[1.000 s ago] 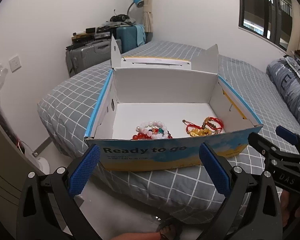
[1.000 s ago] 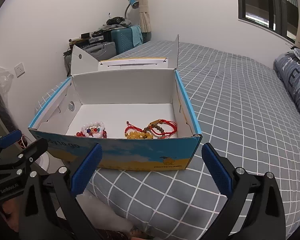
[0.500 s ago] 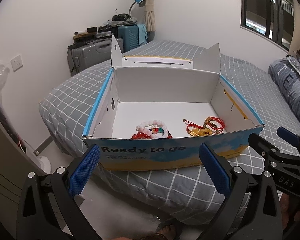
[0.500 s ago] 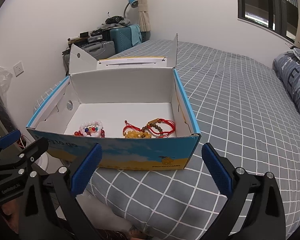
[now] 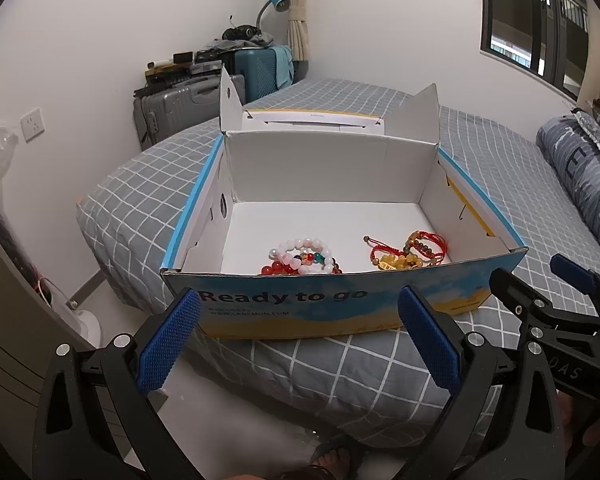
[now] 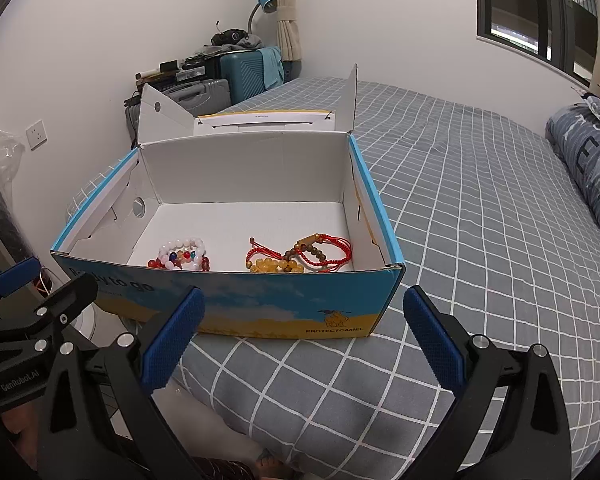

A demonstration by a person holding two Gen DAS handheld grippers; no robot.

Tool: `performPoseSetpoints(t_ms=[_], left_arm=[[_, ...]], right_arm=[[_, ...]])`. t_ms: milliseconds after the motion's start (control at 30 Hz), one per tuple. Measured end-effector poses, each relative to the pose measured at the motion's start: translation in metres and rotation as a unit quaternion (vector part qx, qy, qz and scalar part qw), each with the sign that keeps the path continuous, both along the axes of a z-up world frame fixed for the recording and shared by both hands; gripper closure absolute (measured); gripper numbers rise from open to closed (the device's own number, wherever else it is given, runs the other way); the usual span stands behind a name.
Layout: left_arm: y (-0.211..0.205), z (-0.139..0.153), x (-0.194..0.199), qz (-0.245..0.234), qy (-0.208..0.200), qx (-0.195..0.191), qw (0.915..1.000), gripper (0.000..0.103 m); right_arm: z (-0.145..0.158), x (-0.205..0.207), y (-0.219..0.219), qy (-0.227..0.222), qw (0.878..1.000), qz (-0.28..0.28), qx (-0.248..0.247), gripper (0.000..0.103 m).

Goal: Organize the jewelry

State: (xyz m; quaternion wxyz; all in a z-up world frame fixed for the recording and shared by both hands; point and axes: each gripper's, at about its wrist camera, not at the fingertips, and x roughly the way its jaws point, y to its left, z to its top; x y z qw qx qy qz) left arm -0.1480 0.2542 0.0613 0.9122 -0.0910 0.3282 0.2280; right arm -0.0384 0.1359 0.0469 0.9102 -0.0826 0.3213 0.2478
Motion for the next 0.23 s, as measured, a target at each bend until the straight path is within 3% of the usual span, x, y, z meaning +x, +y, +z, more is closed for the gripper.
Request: performPoseSetpoints(t_ms=[233], left_arm=[[-0.0012, -0.0004, 0.0006, -0.003, -0.002, -0.003, 1.0, 0.006]], right_arm=[[-0.0007, 0.0014, 0.0005, 0.001, 1.0, -0.001, 0.0, 0.007]])
